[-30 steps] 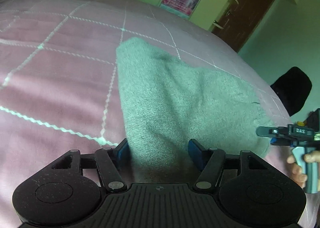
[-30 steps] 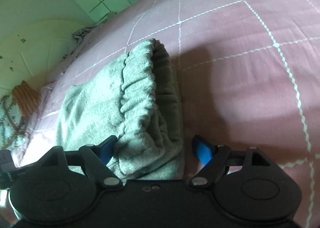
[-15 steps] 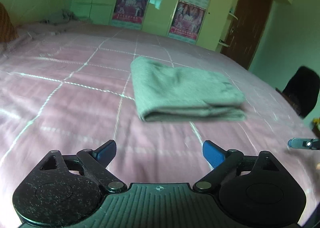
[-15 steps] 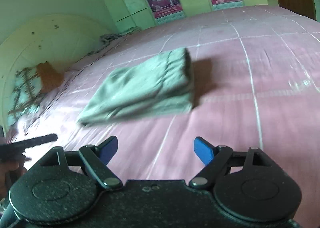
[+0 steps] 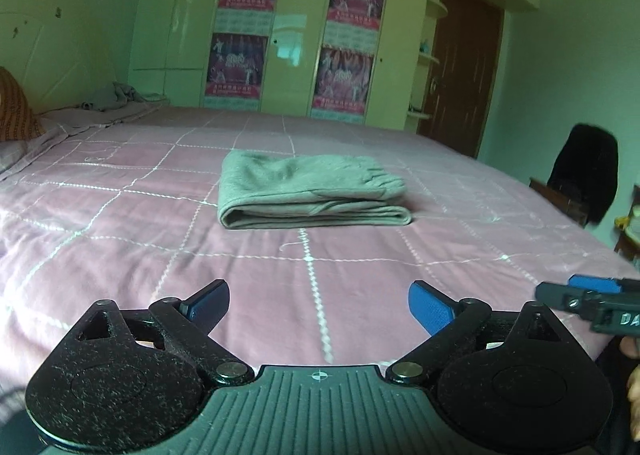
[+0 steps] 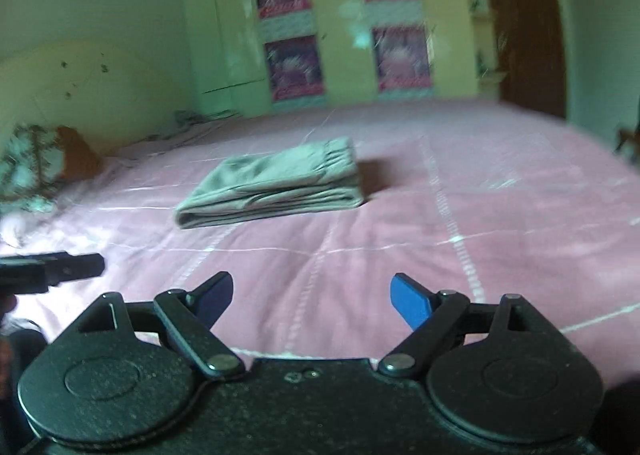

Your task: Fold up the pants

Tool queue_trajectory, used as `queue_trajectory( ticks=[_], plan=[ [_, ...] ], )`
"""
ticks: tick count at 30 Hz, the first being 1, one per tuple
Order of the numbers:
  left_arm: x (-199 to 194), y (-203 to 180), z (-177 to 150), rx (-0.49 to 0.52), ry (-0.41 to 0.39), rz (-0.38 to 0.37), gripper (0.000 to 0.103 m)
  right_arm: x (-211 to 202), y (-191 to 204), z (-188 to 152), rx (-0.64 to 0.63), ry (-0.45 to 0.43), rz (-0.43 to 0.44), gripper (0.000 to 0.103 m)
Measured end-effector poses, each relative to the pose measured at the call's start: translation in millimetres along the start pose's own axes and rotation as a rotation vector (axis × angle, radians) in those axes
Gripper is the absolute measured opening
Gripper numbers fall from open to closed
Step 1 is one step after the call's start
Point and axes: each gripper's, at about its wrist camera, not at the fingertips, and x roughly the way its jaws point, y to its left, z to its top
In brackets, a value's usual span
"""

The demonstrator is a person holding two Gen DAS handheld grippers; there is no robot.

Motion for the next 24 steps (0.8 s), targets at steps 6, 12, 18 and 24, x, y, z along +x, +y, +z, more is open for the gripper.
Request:
queue_trajectory(
  ticks=[6,12,18,24],
  plan=[
    [-8,-12,-18,0.010,0.002,-0.028,0.096,-10,13,-7,-0.032,-0.019,0.002,0.086],
    [-10,-13,-19,0.017,0.000,-0.032,0.096,-4,19,-13,-0.061,0.014,-0.004,0.086],
    [-11,-17,-20,0.029,0.000,-0.037,0.096,-7,19,-15,-0.070,0.004,-0.011,0.086],
    [-11,-17,-20,0.029,0.001,-0.034,0.096,-6,18,-16,-0.069,0.007,-0.019,0.086]
  ],
)
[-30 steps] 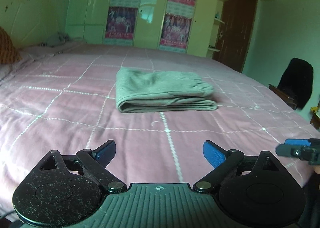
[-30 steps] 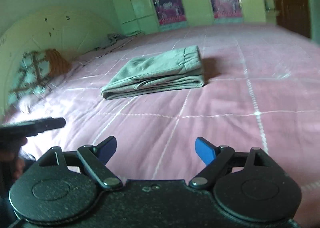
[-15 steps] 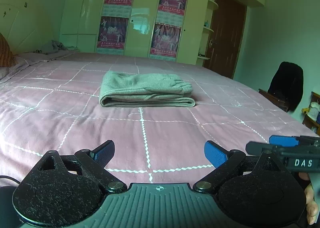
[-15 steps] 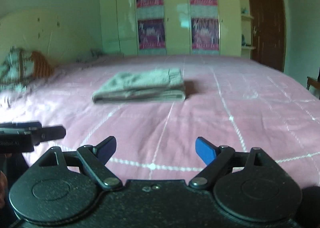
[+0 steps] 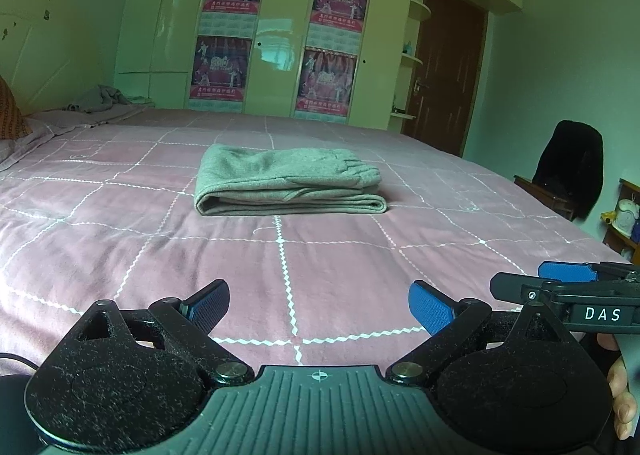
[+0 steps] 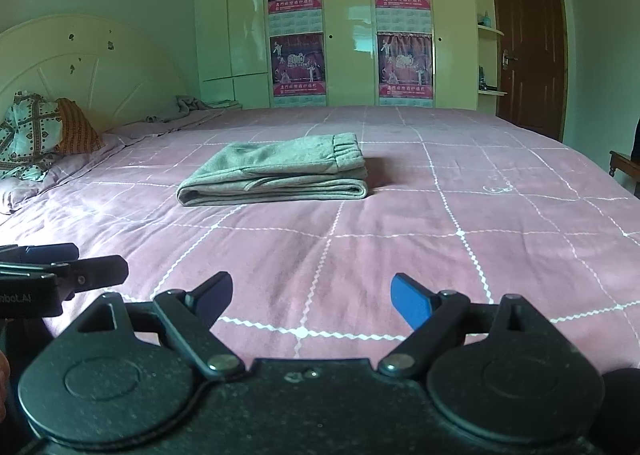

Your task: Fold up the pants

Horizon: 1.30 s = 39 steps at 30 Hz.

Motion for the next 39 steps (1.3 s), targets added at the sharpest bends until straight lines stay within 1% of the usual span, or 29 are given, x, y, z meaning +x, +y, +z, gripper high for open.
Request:
queue_trajectory(
  ticks=[18,39],
  plan=[
    [-1.0,-2.4,-0.4,0.006,0.001,-0.002,0.096,-1.2,0.7,0.9,-0.005,-0.012,-0.007,0.087],
    [-2.1,-4.6,-0.7,0.010,0.001,-0.002,0.096,-1.0,0.2,0.1,-0.011,-0.002,-0.008,0.087]
  ],
)
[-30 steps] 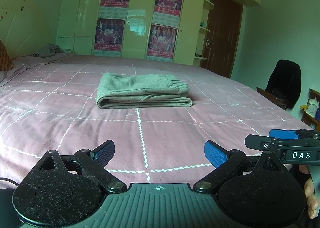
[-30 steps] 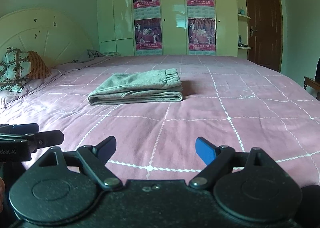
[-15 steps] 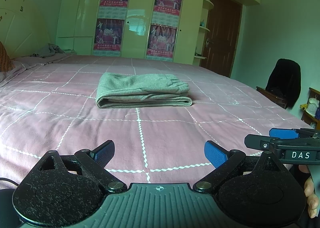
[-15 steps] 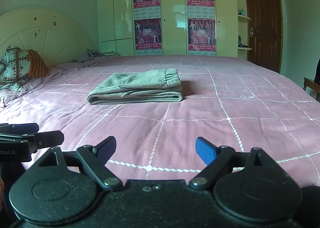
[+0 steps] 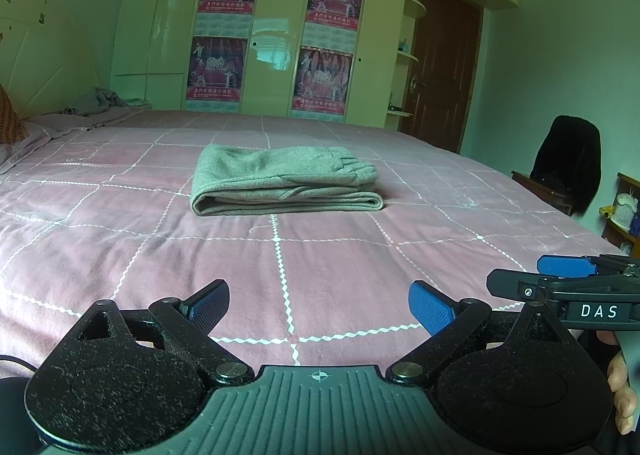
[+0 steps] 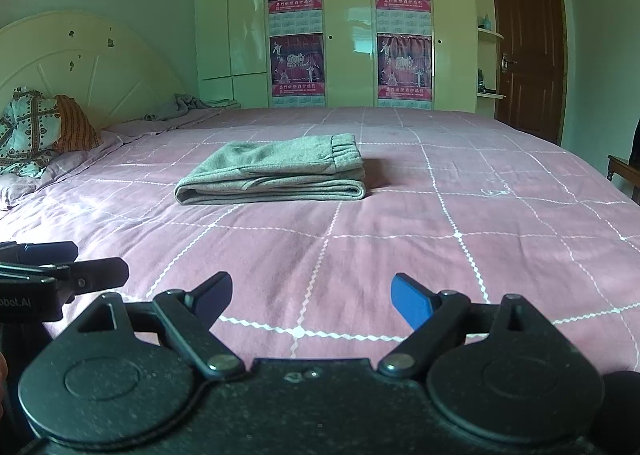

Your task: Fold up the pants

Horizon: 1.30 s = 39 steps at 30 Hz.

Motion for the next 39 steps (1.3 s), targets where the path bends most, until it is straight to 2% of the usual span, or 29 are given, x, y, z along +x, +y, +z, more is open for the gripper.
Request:
queue_trajectory(
  ticks=[39],
  plan=[
    [0,0,0,0.006,-0.009,-0.001,0.096,-2,-10,0,-0.003,-0.004,0.000,0.087]
  ],
)
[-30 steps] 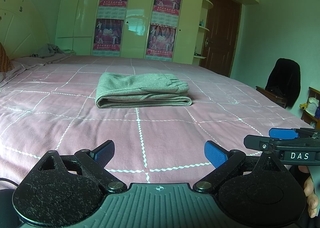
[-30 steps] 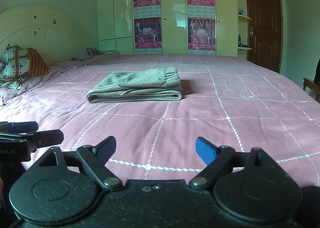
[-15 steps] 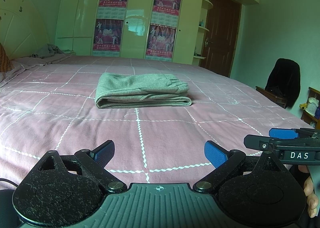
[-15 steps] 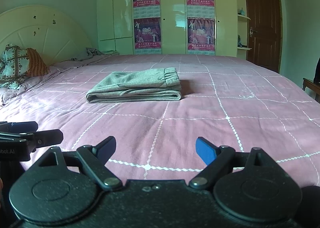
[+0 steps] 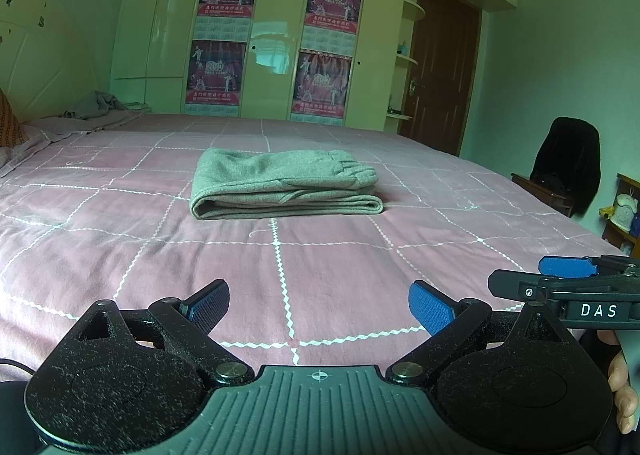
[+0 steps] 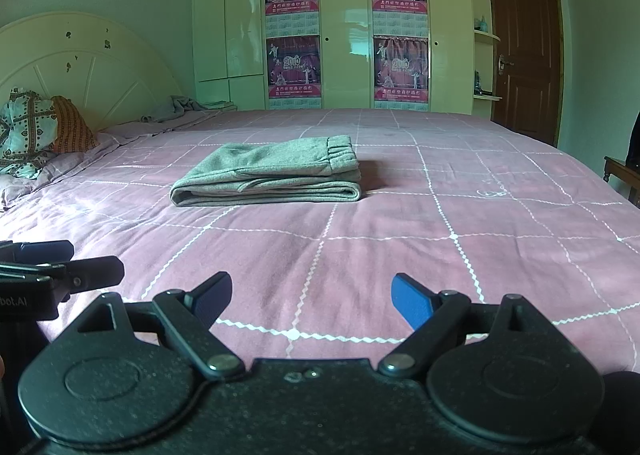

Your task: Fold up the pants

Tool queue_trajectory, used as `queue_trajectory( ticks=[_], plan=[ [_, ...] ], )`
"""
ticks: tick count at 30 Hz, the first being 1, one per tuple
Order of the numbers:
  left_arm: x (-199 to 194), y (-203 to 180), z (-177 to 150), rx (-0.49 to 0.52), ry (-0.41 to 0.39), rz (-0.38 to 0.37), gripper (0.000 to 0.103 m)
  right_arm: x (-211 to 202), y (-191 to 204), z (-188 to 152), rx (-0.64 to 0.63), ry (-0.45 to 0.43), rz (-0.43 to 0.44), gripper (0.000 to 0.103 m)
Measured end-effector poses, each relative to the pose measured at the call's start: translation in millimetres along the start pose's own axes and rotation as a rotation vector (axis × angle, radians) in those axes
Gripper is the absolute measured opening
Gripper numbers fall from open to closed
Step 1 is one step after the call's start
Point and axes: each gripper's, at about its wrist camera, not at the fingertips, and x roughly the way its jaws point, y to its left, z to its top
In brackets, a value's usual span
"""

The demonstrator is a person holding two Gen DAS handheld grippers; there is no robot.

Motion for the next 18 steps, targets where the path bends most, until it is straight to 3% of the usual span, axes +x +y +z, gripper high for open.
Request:
queue_trajectory(
  ticks=[18],
  plan=[
    [1.4,-6.3,-1.5,0.033,0.010,-0.024,0.096,0.3,0.8,0.8,0.004,0.009,-0.017,0.087]
  ],
)
